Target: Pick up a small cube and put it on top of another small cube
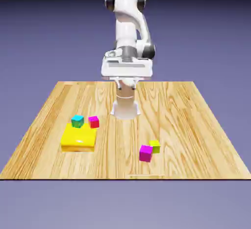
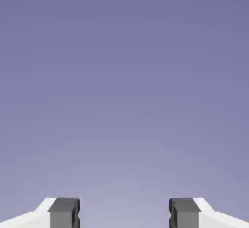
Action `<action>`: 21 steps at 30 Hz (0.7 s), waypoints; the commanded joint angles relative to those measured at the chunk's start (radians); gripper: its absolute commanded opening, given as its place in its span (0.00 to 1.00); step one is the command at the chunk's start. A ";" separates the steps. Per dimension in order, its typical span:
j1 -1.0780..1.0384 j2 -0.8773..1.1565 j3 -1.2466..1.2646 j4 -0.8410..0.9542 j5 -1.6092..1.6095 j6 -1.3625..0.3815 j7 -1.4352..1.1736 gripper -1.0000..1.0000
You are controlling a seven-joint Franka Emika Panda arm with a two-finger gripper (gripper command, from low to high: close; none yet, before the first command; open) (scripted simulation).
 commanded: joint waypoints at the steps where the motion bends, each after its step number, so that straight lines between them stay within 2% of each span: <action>1: 0.009 0.036 0.011 0.003 -0.002 -0.012 0.019 0.50; 17: 0.154 0.609 0.179 0.049 -0.027 -0.207 0.311 0.50; 21: 0.197 0.718 0.125 0.069 -0.073 -0.119 0.346 0.50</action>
